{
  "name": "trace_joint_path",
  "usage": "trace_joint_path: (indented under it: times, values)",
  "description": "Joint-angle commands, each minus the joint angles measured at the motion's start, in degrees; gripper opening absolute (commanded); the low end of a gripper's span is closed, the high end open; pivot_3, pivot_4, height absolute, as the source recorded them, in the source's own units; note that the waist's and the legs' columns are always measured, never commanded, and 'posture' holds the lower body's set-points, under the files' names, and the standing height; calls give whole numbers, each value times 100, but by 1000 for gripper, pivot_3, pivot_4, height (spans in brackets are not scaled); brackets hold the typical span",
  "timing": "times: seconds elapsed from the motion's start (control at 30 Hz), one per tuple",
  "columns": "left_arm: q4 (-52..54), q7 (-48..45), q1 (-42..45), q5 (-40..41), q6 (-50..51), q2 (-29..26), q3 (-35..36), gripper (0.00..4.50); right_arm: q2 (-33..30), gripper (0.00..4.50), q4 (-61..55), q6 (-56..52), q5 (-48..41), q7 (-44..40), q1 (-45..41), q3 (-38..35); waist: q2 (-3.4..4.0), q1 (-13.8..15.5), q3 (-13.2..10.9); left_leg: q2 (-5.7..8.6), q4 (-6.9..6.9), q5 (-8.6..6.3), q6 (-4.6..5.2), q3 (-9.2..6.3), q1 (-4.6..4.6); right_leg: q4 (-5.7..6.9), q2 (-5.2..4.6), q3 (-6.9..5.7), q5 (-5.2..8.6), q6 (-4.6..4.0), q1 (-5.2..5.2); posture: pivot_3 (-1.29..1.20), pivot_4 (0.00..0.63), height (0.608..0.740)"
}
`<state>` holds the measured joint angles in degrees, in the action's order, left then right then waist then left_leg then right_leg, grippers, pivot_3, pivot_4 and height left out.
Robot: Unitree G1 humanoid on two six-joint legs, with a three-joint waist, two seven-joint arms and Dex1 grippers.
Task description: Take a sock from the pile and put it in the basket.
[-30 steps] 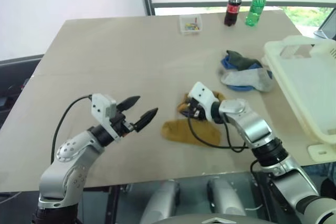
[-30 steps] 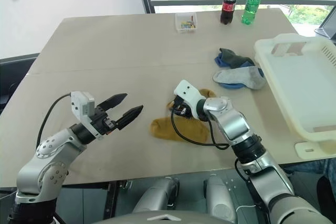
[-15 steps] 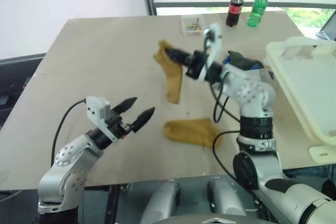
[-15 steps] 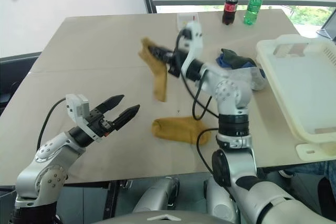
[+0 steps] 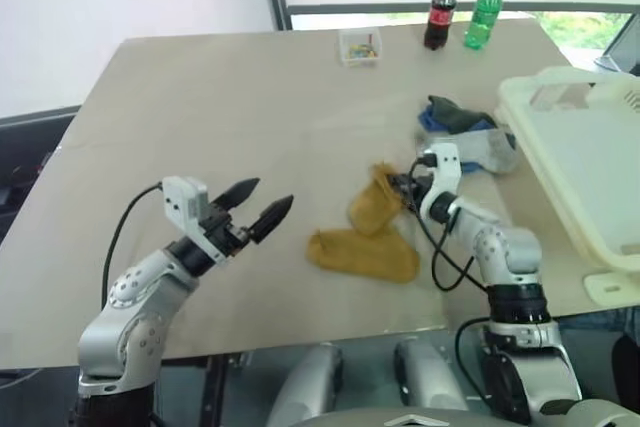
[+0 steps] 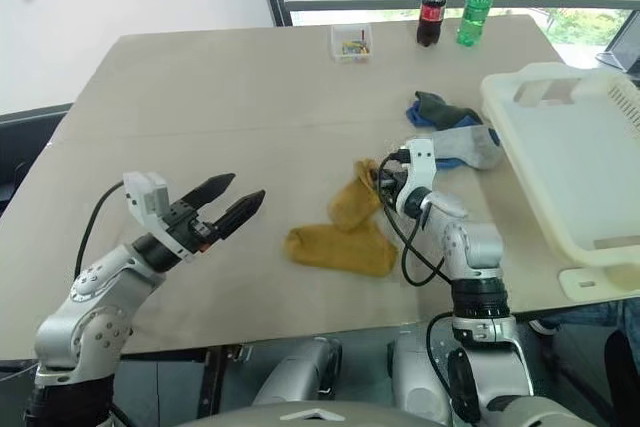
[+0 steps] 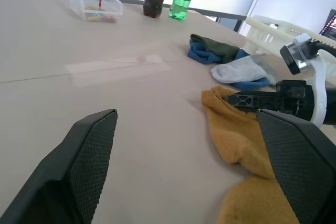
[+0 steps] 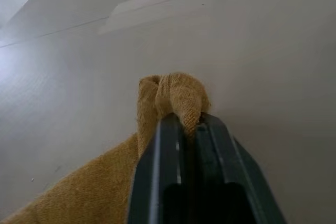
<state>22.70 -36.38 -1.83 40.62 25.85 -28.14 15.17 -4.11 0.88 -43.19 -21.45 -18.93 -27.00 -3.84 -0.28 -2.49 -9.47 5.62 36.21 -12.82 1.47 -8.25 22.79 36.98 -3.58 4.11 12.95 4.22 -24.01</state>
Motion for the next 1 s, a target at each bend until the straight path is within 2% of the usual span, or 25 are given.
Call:
trace_joint_path:
  times: [0.03, 0.1, 0.3, 0.43, 0.53, 0.87, 0.93, 1.0]
  values:
    - [-12, -92, 68, -42, -34, -92, 0, 4500, -7, 2007, -198, 203, -17, 131, -61, -101, 0, 13, 0, 0, 0, 0, 0, -1, 0, 0, 1, 0, 0, 0, 0, 0, 150, 739]
    - [-53, -100, 99, -70, -53, -88, -31, 4500, -101, 2912, -288, 214, 20, 214, -44, -147, 0, 20, 0, 1, 0, 0, 0, -2, 0, 0, 1, -1, 0, 0, 0, 0, 150, 739]
    - [-135, -135, 179, -139, -80, -54, -68, 4500, -137, 2912, -769, -194, -486, 677, -206, -911, 0, 43, 0, 3, 0, 0, 0, -4, 2, -1, -1, -2, 0, 0, 1, 0, 150, 739]
    - [-143, -177, 176, -173, -105, -47, -132, 4500, -763, 2912, -946, 175, 12, 173, -94, -191, 0, 31, 0, 3, 0, -1, 1, -2, 2, -2, 0, -2, 0, 0, 1, 0, 150, 739]
    - [-152, -203, 195, -208, -121, -56, -182, 4500, -979, 2912, -806, 310, 191, -84, -135, 212, 0, 1, 0, 0, 0, -1, 1, 0, 0, -2, -2, -1, 0, 0, 1, 0, 150, 739]
    - [-64, -174, 102, -230, -112, -42, -85, 4500, -1468, 2912, 399, 651, 923, -555, -733, 856, -2, 45, -1, 5, 3, 0, 0, -2, 4, -5, -2, -2, 0, 0, 3, 0, 150, 739]
    - [-9, -136, 50, -232, -118, -22, -79, 4500, -1512, 2366, 556, 677, 966, -649, -831, 888, -2, 45, -1, 3, 3, 0, 1, -2, 3, -5, -2, -2, 0, 0, 3, 0, 150, 739]
    - [32, -103, 17, -234, -124, -11, -85, 4500, -1545, 1513, 652, 658, 996, -759, -900, 907, -2, 43, -1, 2, 3, 0, 1, -3, 3, -5, -3, -2, 0, 0, 3, 0, 150, 739]
